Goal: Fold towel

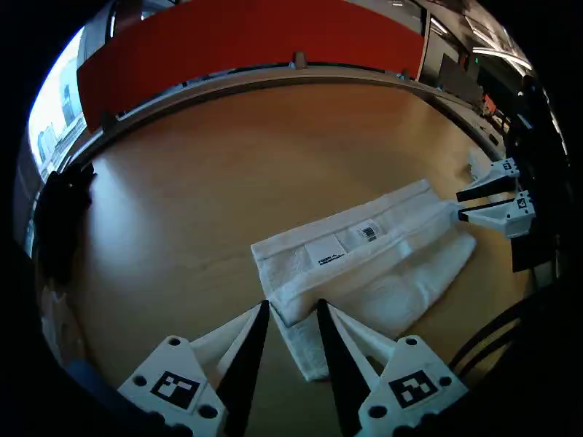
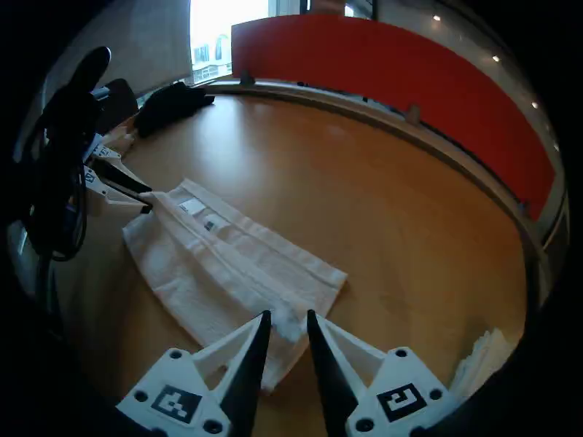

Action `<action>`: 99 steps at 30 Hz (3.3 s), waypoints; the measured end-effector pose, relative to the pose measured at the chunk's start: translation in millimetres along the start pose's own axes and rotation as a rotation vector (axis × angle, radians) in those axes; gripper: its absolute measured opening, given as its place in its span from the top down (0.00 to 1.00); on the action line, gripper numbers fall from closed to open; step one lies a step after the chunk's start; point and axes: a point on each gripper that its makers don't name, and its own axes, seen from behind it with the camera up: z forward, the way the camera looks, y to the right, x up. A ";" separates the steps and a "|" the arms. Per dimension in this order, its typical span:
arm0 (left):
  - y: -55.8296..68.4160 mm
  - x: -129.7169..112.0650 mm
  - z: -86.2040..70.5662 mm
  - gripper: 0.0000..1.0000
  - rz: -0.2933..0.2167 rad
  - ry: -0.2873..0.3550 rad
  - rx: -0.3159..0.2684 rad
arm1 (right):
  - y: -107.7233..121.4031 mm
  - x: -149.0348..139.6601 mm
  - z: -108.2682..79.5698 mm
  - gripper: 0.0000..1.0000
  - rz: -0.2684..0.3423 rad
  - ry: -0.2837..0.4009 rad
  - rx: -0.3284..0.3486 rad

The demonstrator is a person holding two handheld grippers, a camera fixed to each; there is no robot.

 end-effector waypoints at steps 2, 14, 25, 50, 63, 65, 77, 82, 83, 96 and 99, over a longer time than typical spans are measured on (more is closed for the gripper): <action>-1.4 0.1 0.9 0.52 0.006 -0.001 0.006 | 1.5 -1.1 1.4 0.38 -0.011 -0.003 -0.008; -10.3 4.9 2.0 0.52 -0.020 -0.001 0.021 | 12.9 2.6 7.2 0.28 0.006 0.003 -0.035; -11.8 4.2 1.9 0.29 -0.021 -0.004 0.023 | 9.6 0.1 6.1 0.00 -0.008 0.007 -0.029; -31.3 -29.3 -22.2 0.06 -0.121 -0.029 0.074 | -11.3 14.8 16.0 0.00 -0.020 0.019 0.011; -52.6 -65.2 -57.4 0.06 -0.230 -0.029 0.124 | -46.1 36.5 37.9 0.00 -0.064 0.027 0.070; -56.0 -69.3 -62.5 0.06 -0.242 -0.028 0.131 | -53.3 39.9 41.5 0.00 -0.071 0.027 0.081; -67.5 -90.0 -76.0 0.06 -0.276 -0.040 0.152 | -75.1 45.4 54.5 0.00 -0.094 0.021 0.109; -68.6 -93.3 -78.8 0.06 -0.282 -0.039 0.155 | -75.0 46.2 57.0 0.00 -0.099 0.016 0.105; -68.7 -94.1 -79.4 0.06 -0.284 -0.039 0.155 | -74.6 46.6 57.7 0.00 -0.100 0.015 0.104; -70.3 -99.5 -89.2 0.06 -0.304 -0.032 0.159 | -56.6 68.0 65.8 0.00 -0.127 0.021 0.080; -70.7 -101.4 -92.0 0.06 -0.306 -0.032 0.161 | -49.6 74.6 69.1 0.00 -0.132 0.021 0.072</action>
